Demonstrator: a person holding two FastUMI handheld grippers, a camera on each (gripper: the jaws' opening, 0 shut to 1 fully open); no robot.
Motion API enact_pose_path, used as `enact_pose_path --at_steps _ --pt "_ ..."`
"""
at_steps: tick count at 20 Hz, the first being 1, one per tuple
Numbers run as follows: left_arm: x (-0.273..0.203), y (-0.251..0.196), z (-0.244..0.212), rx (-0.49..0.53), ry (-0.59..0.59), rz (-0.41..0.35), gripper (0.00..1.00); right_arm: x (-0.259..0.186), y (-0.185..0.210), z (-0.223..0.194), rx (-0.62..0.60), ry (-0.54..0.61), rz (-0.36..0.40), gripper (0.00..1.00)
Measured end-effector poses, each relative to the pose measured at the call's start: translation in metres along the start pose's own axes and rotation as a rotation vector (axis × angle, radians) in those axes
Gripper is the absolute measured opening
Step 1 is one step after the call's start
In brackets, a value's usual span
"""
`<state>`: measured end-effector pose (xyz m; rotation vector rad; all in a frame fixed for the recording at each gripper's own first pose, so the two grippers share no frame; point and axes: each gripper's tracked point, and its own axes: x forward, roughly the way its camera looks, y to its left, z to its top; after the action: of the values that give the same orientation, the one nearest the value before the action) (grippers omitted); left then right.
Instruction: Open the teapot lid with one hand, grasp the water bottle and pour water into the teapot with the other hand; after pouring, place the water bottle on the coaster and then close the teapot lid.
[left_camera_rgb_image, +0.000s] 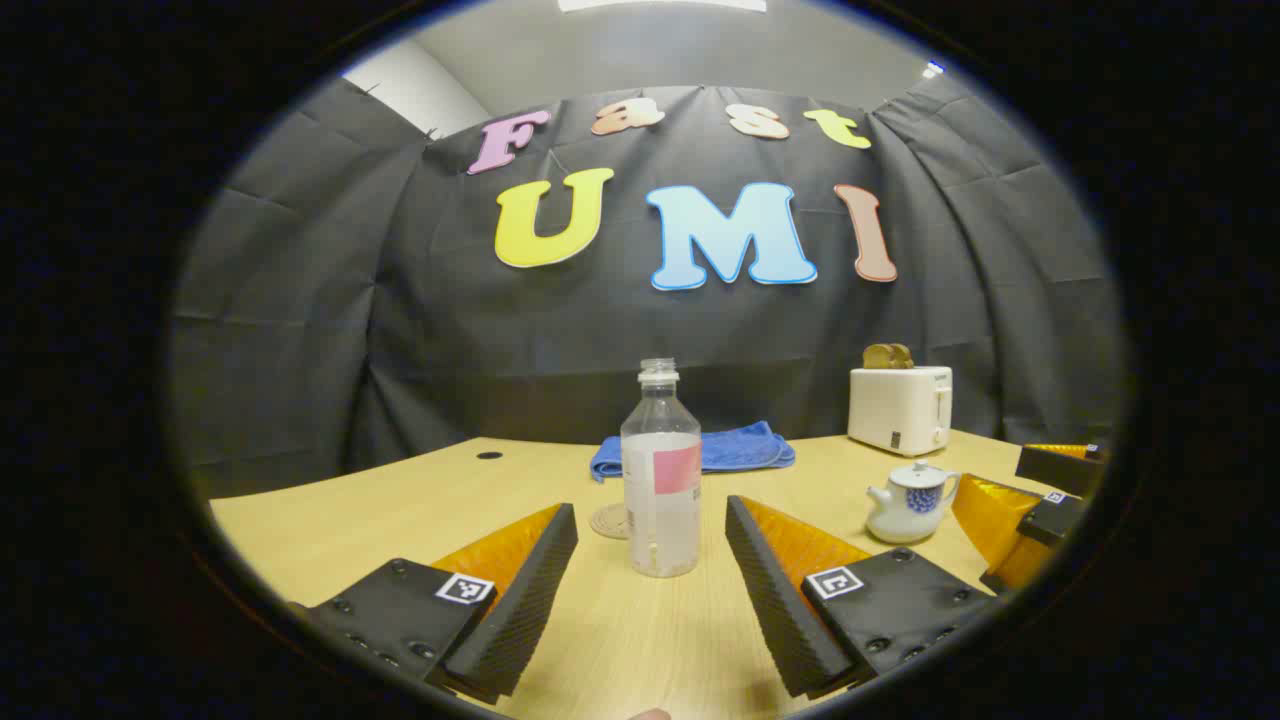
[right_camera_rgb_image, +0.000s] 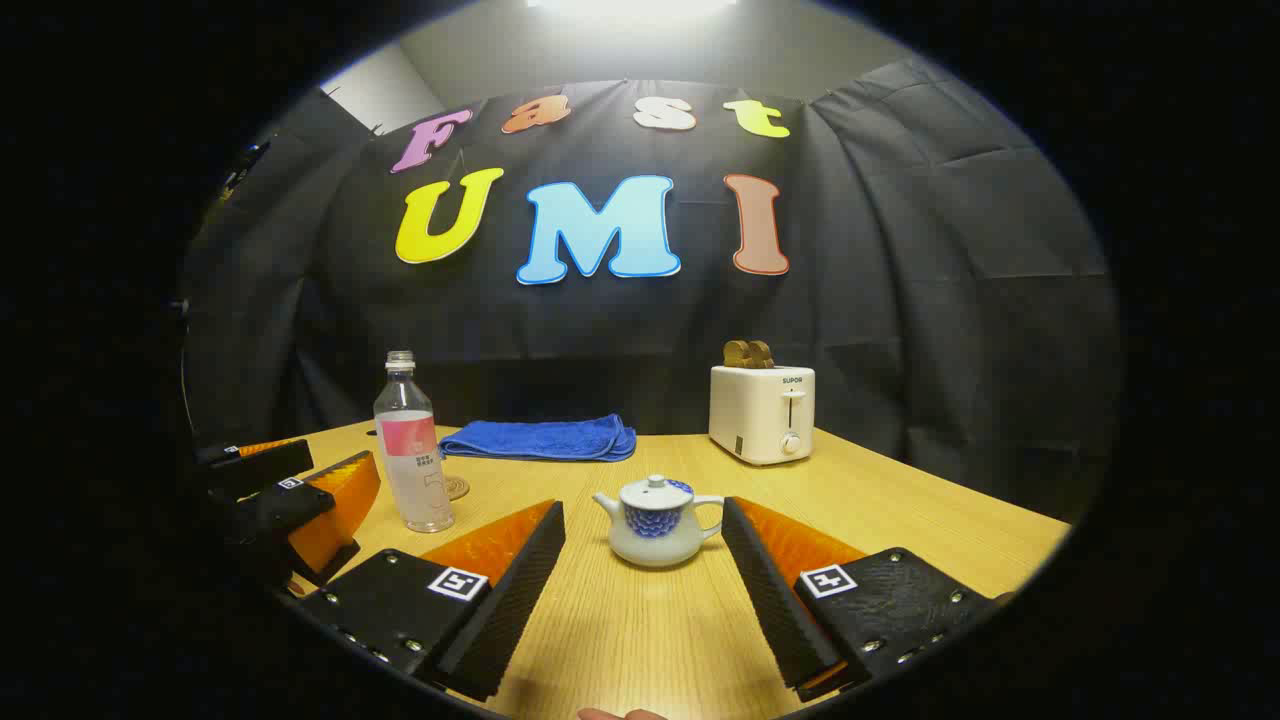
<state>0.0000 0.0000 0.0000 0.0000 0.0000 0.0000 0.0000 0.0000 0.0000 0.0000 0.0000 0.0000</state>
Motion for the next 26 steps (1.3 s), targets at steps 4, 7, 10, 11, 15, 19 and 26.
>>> enact_pose_path --at_steps 4,7,10,11,15,19,26 --pt "-0.001 -0.007 -0.002 -0.003 0.0 -0.05 1.0 0.0 0.0 0.0 -0.001 0.001 0.0 0.98" --pt "-0.003 -0.009 -0.002 -0.004 -0.001 -0.07 1.0 0.0 0.0 0.0 -0.001 0.002 -0.001 0.98" --pt "-0.003 -0.01 -0.001 -0.003 -0.001 -0.071 1.0 0.0 0.0 0.0 -0.001 0.001 -0.001 0.98" --pt "-0.003 -0.009 -0.001 -0.003 -0.001 -0.072 1.0 0.0 0.0 0.0 -0.002 0.002 -0.001 0.98" --pt "-0.003 -0.009 -0.001 -0.003 -0.001 -0.072 1.0 0.001 -0.001 0.001 -0.001 0.0 -0.006 0.98" --pt "-0.003 -0.009 -0.001 -0.003 -0.001 -0.072 1.0 0.019 -0.007 0.001 0.001 0.006 -0.021 0.98" --pt "-0.003 -0.011 -0.001 -0.004 0.0 -0.08 1.0 0.059 -0.014 0.003 0.005 0.013 -0.037 0.97"
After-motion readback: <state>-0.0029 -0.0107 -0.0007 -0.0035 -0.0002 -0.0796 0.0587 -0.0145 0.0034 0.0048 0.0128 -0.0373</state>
